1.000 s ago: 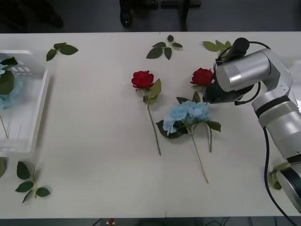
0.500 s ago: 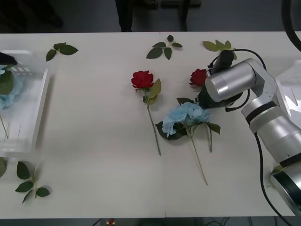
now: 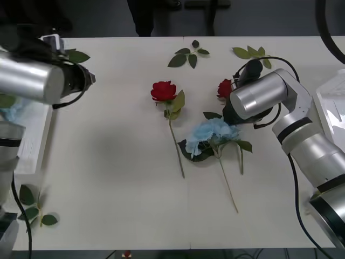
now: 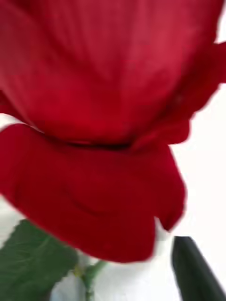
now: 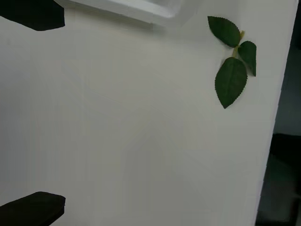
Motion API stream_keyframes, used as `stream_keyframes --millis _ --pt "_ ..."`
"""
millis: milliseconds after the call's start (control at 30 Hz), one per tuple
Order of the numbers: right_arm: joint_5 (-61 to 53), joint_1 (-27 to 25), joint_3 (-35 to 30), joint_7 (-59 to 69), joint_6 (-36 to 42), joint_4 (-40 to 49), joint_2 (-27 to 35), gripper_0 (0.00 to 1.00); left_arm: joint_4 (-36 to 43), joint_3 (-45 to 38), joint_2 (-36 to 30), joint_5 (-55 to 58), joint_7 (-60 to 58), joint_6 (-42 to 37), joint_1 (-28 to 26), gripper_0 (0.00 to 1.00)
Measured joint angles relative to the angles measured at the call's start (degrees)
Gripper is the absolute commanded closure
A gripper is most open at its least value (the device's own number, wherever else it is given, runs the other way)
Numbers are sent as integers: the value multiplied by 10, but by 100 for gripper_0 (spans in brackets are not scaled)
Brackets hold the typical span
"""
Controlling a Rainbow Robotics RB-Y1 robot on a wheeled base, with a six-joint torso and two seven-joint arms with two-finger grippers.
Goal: Place the red flowers into the right box and the blue flowers into the left box. If a person shows an open palm, hand one flower to the person first, then continue sorting.
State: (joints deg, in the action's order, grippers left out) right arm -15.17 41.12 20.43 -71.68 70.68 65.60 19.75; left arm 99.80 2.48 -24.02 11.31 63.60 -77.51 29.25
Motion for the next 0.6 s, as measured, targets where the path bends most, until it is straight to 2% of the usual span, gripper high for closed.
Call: stream_keyframes --millis 133,233,267,300,367,400,600 --pt "-11 0 1 0 -19 -6 0 40 -51 76 31 -45 -65 21 25 0" --pt "-16 1 1 0 -26 -10 0 49 -85 112 60 -65 -112 41 44 0" --pt "-19 2 1 0 -28 -12 0 59 -92 120 69 -67 -116 46 49 0" --pt "-22 3 1 0 -30 -14 0 76 -97 128 77 -67 -116 50 53 0" --pt "-29 6 1 0 -30 -17 0 95 -99 143 88 -60 -116 59 58 0" --pt "-31 7 1 0 -31 -18 -1 100 -99 150 91 -52 -116 66 59 0" --pt "-32 8 1 2 -41 -21 -1 100 -99 208 94 12 -116 132 59 0"
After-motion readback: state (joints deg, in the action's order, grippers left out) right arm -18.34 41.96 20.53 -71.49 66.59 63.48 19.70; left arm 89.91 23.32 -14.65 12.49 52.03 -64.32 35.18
